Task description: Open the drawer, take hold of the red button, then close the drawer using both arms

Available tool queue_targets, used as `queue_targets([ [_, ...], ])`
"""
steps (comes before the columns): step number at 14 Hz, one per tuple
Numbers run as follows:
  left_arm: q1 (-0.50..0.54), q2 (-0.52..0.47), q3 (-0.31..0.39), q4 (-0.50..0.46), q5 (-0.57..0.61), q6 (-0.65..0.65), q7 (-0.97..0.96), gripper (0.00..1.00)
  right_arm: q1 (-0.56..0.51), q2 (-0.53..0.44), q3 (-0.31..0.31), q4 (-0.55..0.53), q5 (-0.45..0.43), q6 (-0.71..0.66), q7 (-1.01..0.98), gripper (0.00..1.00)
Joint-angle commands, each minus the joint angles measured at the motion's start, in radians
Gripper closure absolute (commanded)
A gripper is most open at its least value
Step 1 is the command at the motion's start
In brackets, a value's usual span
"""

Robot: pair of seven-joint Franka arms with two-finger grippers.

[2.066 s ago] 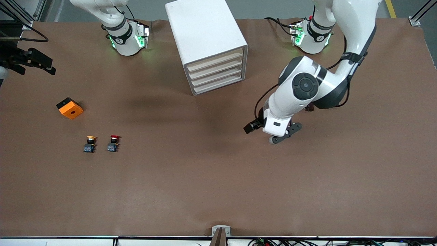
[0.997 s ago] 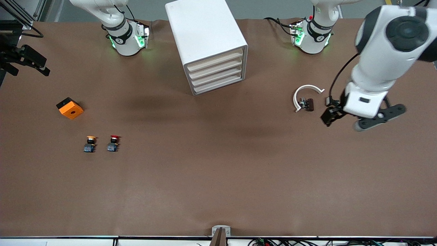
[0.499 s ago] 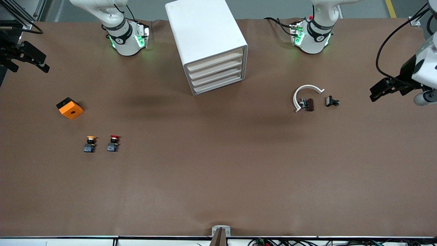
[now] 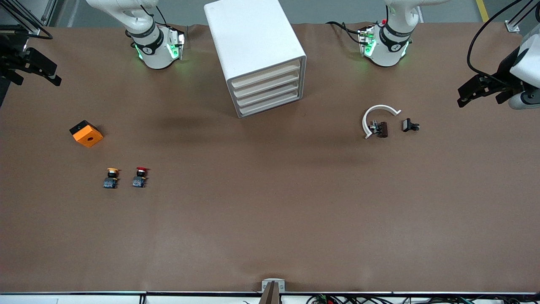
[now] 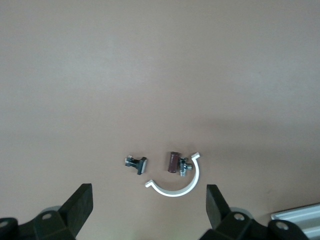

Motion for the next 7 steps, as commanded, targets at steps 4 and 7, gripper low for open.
queue_targets([
  [4,0.012,-0.070,0.011,-0.059,-0.015,0.021,-0.001,0.00,-0.011,-0.014,0.001,0.004,0.011,-0.024,0.018,0.00],
  [7,0.013,-0.055,0.011,-0.025,0.011,0.015,0.019,0.00,-0.010,-0.013,0.004,0.015,0.008,-0.027,0.015,0.00],
])
